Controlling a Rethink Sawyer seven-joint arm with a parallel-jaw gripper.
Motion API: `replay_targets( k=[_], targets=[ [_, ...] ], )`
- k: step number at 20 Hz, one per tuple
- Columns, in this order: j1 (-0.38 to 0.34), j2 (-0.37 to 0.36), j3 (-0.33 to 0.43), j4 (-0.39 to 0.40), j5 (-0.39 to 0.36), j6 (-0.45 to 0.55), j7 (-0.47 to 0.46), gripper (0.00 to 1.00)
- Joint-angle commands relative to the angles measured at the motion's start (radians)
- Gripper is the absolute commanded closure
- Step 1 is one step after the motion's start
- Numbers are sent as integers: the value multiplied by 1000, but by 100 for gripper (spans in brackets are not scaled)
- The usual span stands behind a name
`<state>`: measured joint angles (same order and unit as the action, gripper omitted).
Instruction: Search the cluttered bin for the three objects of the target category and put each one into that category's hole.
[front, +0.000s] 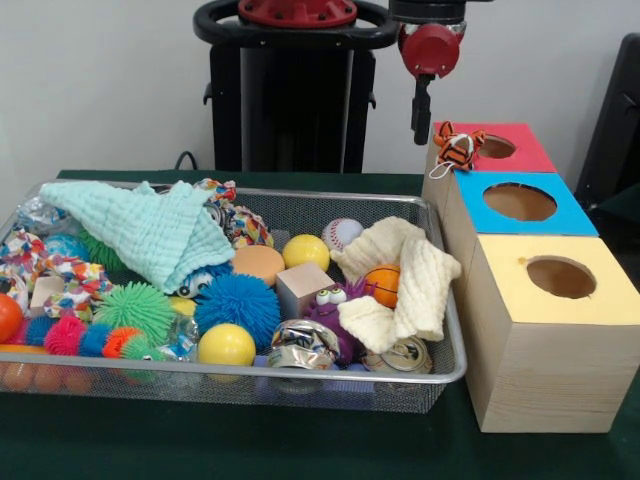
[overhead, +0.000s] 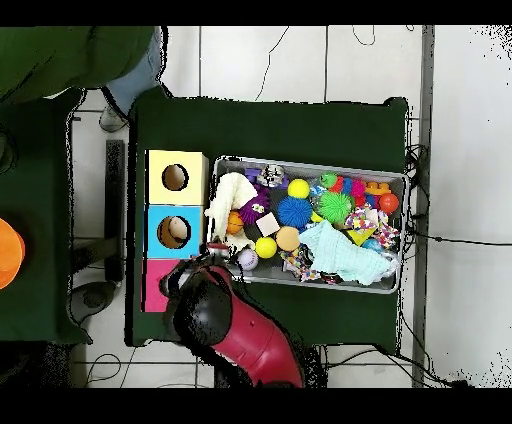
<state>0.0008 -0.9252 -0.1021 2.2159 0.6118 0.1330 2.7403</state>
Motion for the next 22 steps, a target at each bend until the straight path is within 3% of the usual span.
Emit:
replay_targets(
  k=[1, 4, 10, 14, 18, 19, 22],
  targets=[
    [-68, 31, 224, 36, 69, -130, 275, 0],
    [-154, 20, 344, 78, 43, -192, 329, 0],
    [-244, 15, 476, 127, 21, -227, 395, 0],
    [-253, 33, 501, 134, 12, -245, 402, 0],
    [-236, 32, 478, 133, 34, -210, 378, 0],
    [-232, 31, 473, 132, 41, -199, 374, 100],
    [-240, 25, 469, 135, 41, -169, 352, 100]
  ],
)
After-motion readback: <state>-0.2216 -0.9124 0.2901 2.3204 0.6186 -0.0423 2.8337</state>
